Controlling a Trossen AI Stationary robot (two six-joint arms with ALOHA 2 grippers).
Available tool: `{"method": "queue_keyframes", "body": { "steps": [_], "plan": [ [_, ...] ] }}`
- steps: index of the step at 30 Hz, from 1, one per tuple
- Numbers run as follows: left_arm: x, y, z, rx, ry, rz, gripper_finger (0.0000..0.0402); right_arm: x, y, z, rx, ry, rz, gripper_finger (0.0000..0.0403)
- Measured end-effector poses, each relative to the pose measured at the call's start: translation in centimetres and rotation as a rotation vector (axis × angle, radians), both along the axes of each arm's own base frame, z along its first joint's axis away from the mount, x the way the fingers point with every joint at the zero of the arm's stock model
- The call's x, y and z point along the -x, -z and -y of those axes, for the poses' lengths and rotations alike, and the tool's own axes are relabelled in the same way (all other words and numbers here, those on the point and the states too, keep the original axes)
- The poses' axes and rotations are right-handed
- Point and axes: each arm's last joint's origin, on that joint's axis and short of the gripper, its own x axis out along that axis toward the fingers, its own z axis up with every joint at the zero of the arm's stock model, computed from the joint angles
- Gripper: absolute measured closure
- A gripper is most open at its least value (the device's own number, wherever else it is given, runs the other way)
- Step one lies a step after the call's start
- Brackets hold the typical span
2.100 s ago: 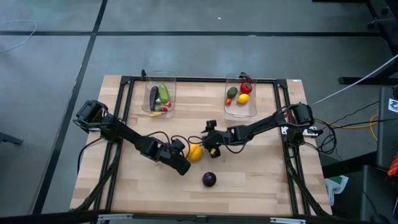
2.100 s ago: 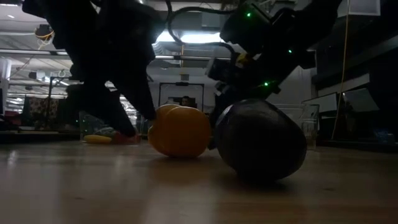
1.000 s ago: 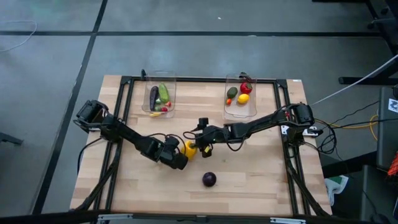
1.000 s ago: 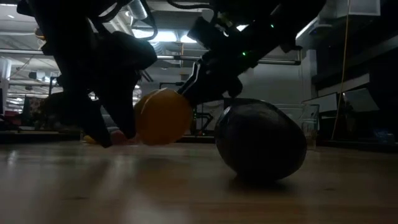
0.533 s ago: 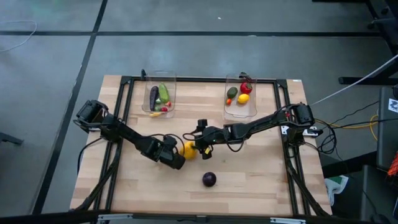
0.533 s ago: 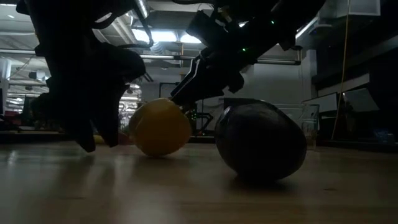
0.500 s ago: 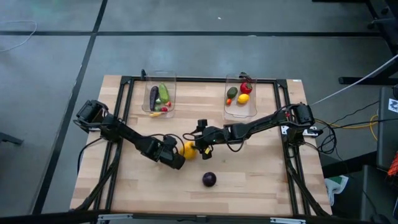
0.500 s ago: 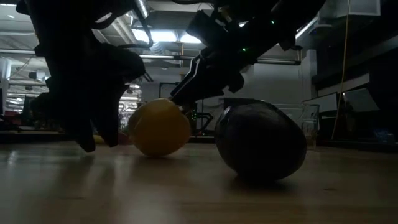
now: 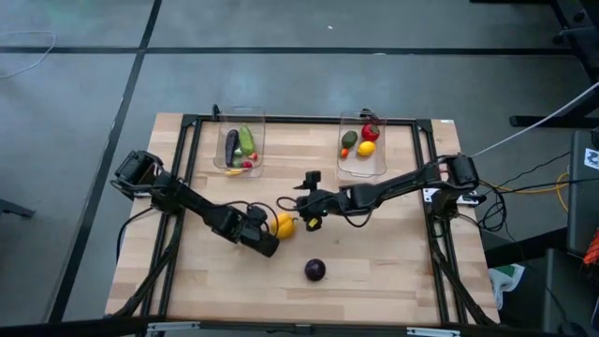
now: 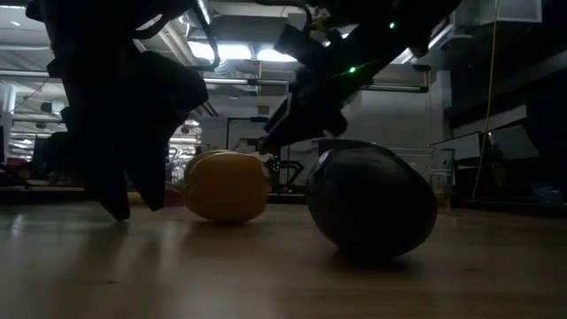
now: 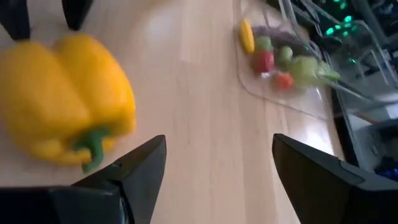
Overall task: Sort produce into baskets
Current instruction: Put the yellow bell pepper into the left transparent bin
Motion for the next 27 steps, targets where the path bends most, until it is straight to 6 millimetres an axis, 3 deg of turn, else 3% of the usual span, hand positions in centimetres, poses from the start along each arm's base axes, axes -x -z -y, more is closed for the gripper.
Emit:
{"method": "queue_keyframes", "body": {
  "steps": [5,14,27],
  "plan": [
    [0.0,-0.5,0.0,0.01,0.001,0.025,0.0165,0.9,-0.4,0.2,-0.005,0.026,-0.06,0.0111],
    [0.1,-1.9,-0.2,0.015,-0.005,0.079,0.0165,1.4,2.2,0.0,-0.108,0.032,-0.112,0.0111],
    [-0.2,-2.0,-0.9,0.012,-0.04,0.097,0.0165,0.7,4.6,-0.1,-0.127,0.046,-0.099,0.0111]
  ]
}}
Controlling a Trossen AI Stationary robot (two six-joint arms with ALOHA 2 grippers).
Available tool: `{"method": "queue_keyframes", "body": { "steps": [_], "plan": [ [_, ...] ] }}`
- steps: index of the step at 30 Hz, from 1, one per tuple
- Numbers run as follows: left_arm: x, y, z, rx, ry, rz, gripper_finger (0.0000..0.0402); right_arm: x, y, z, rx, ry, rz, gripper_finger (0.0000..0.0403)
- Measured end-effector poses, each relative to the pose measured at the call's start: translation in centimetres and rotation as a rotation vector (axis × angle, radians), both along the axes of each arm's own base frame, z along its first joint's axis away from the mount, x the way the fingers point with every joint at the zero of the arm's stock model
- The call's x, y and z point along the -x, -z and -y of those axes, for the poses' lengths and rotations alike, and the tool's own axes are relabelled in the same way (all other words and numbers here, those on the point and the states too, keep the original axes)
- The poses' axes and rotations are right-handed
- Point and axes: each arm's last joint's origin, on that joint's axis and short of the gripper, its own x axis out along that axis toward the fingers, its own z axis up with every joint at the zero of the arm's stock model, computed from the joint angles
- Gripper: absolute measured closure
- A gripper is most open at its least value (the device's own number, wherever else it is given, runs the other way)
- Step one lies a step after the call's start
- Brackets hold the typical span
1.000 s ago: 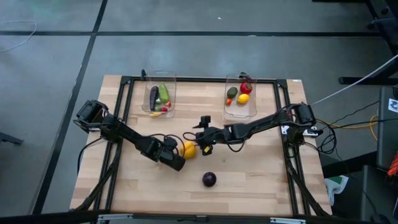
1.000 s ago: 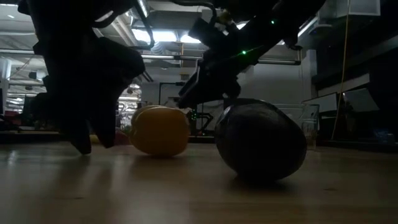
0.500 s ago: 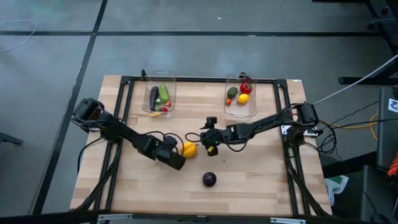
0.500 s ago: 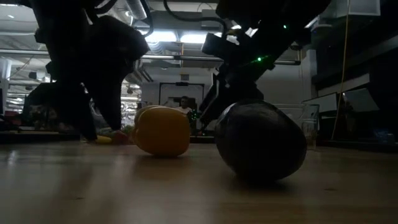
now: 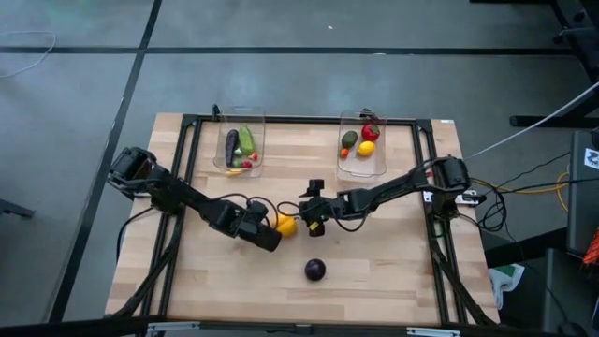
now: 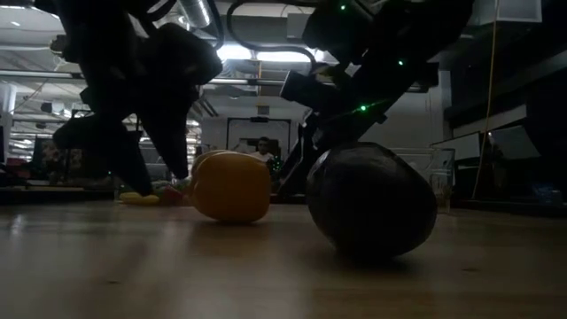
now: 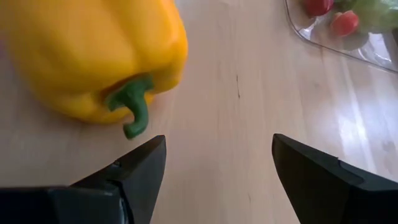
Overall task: Sort produce into baskets
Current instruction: Put the yellow bell pepper into the left transparent bin
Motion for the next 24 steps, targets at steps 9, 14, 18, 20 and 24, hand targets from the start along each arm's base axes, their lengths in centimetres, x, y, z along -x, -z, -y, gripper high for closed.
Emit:
{"method": "queue_keyframes", "body": {
  "steps": [9,14,18,20,24],
  "plan": [
    [-0.4,0.0,-1.3,-0.05,-0.063,0.016,0.0165,-0.2,0.1,-0.1,-0.036,0.005,0.022,0.0111],
    [-0.4,0.0,-1.6,-0.042,-0.071,0.007,0.0165,-0.4,0.0,-0.2,-0.084,-0.014,0.045,0.0111],
    [-0.4,0.0,-1.6,-0.038,-0.07,0.001,0.0165,-0.4,-0.3,-0.2,-0.085,0.003,0.063,0.0111],
    [-0.3,0.1,-1.7,-0.041,-0.071,-0.011,0.0165,-0.4,-0.5,-0.2,-0.093,0.009,0.075,0.0111],
    [-0.3,0.1,-1.8,-0.05,-0.081,-0.013,0.0165,-0.6,-0.8,-0.3,-0.108,0.005,0.105,0.0111]
  ]
}}
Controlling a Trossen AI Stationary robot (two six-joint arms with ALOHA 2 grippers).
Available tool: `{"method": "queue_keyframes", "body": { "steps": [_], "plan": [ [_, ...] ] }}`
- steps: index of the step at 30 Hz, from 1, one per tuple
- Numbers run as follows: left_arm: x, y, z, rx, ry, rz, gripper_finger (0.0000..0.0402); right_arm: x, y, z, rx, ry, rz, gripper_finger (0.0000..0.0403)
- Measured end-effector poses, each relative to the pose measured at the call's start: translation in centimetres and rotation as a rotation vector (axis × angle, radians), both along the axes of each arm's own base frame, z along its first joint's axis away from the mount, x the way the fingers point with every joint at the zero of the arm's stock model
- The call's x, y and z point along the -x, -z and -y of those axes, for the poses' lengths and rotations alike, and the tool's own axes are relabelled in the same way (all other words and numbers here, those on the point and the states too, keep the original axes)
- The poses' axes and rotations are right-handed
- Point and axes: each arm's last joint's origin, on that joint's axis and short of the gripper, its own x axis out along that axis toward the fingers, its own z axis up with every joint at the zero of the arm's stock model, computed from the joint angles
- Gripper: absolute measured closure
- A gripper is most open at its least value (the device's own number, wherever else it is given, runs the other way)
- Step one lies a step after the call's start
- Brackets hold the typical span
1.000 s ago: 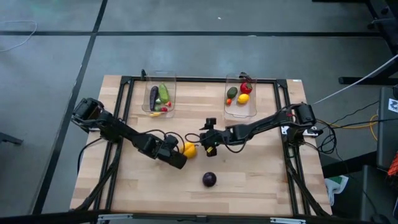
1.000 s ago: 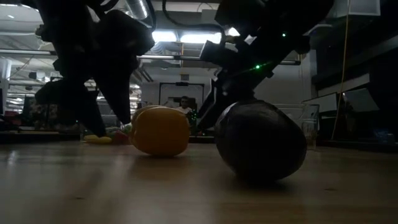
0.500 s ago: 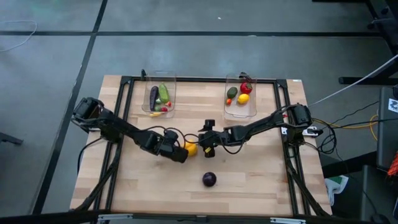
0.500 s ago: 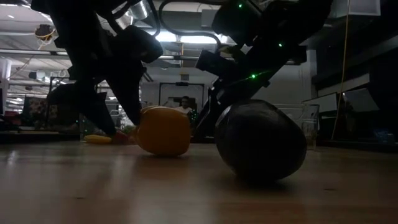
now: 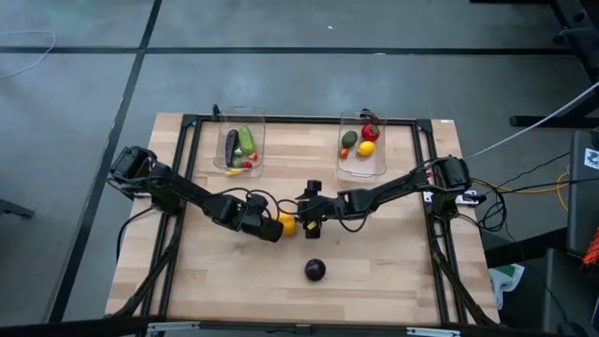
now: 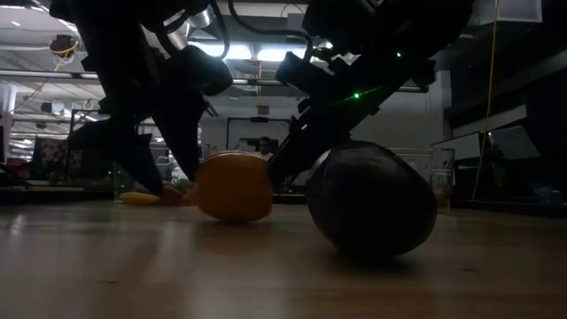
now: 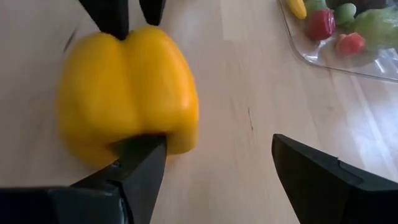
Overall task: Sort produce into baskets
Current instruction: Put the yellow bell pepper into the left transparent bin
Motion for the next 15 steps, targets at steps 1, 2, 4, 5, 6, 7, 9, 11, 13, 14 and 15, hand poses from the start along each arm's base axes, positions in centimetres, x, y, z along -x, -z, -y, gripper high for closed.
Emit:
{"method": "queue_keyframes", "body": {
  "steps": [1,2,4,5,6,7,9,11,13,14,15],
  "plan": [
    [0.0,0.0,0.0,0.002,0.001,-0.001,0.0165,0.0,0.0,0.0,-0.002,0.0,0.004,0.0111],
    [0.0,0.0,0.0,0.002,0.002,-0.001,0.0165,0.0,0.0,0.0,-0.004,0.002,0.007,0.0111],
    [0.0,0.0,0.1,0.005,0.004,-0.002,0.0165,-0.1,-0.2,0.0,-0.018,0.013,0.017,0.0111],
    [0.0,0.0,0.1,0.007,0.005,-0.006,0.0165,-0.2,-0.2,0.0,-0.02,0.015,0.02,0.0111],
    [0.1,0.0,0.0,0.009,0.006,-0.01,0.0165,-0.2,-0.3,0.0,-0.021,0.015,0.021,0.0111],
    [0.1,0.1,0.0,0.011,0.007,-0.016,0.0165,-0.3,-0.4,0.0,-0.021,0.015,0.024,0.0111],
    [0.2,0.1,0.0,0.011,0.008,-0.026,0.0165,-0.4,-0.6,-0.1,-0.028,0.009,0.033,0.0111],
    [0.2,0.1,0.1,0.016,0.011,-0.028,0.0165,-0.5,-0.8,-0.1,-0.041,-0.005,0.041,0.0111],
    [0.2,0.1,0.1,0.02,0.013,-0.032,0.0165,-0.7,-1.1,-0.2,-0.052,-0.017,0.052,0.0111],
    [0.3,0.1,0.1,0.021,0.013,-0.034,0.0165,-0.9,-1.3,-0.2,-0.056,-0.022,0.058,0.0111],
    [0.3,0.1,0.1,0.021,0.014,-0.035,0.0165,-1.0,-1.5,-0.3,-0.062,-0.027,0.064,0.0111]
  ]
}}
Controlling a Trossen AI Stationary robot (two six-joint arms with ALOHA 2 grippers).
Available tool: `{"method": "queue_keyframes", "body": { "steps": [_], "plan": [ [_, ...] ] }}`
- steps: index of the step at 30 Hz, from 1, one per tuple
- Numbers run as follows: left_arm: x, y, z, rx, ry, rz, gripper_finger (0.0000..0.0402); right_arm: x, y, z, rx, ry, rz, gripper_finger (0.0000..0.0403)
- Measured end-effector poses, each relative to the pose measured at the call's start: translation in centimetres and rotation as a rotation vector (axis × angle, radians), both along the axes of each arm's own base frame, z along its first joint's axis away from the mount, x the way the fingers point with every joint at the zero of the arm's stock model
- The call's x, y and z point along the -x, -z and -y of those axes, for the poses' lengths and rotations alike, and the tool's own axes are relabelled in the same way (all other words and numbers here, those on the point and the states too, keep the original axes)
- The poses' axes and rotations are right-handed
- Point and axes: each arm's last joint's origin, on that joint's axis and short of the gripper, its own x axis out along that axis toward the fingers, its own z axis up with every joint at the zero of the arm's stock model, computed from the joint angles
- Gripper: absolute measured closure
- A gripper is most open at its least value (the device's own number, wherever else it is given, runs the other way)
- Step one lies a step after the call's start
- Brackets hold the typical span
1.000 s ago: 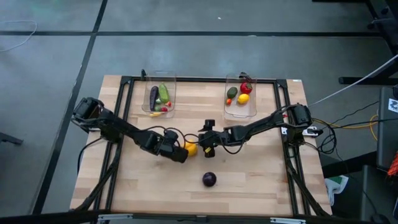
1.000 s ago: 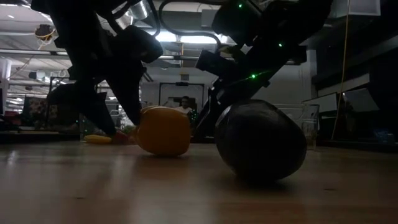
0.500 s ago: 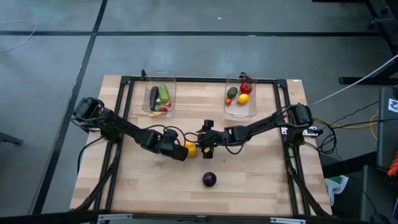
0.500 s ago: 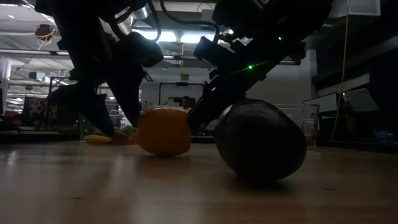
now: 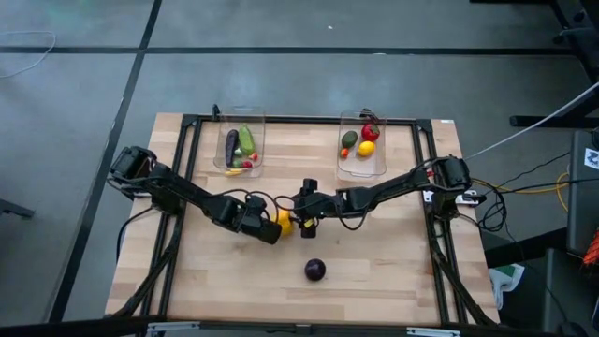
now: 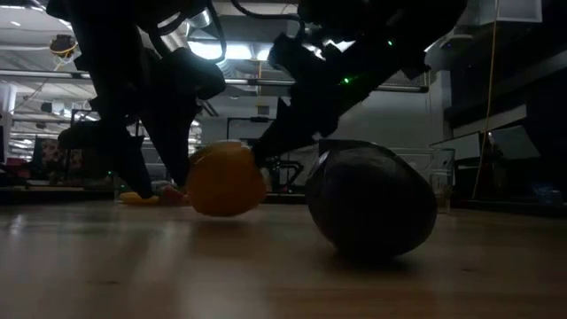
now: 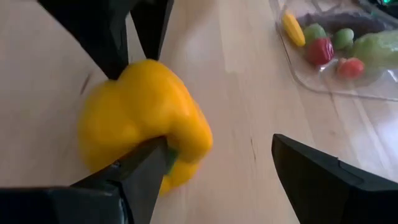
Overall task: Sort produce into baskets
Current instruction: Put the yellow bell pepper into the left transparent bin
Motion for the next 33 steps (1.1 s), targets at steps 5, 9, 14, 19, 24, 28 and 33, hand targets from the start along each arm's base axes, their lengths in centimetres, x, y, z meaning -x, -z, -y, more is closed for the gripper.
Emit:
{"method": "queue_keyframes", "body": {
  "steps": [5,9,14,19,24,28,33],
  "plan": [
    [0.1,0.0,0.1,0.026,-0.014,-0.006,0.0165,-0.5,-0.8,-0.1,-0.013,-0.013,0.027,0.0111],
    [0.0,0.2,0.1,0.041,-0.041,-0.008,0.0165,-0.5,-0.9,-0.1,-0.021,-0.023,0.031,0.0111],
    [-0.3,1.1,0.2,0.053,-0.08,-0.018,0.0165,-0.5,-0.9,-0.4,-0.057,-0.062,0.03,0.0111],
    [-0.5,1.9,0.3,0.068,-0.112,-0.032,0.0165,-0.6,-0.9,-0.4,-0.058,-0.063,0.037,0.0111],
    [-0.7,1.9,0.3,0.074,-0.113,-0.016,0.0165,-0.7,-1.1,-0.3,-0.057,-0.059,0.052,0.0111],
    [-0.8,1.9,0.3,0.078,-0.109,-0.011,0.0165,-0.6,-1.1,-0.3,-0.05,-0.05,0.051,0.0111],
    [-0.7,1.6,0.4,0.092,-0.068,-0.01,0.0165,-0.2,-1.4,-0.2,-0.023,-0.061,0.012,0.0111]
  ]
}}
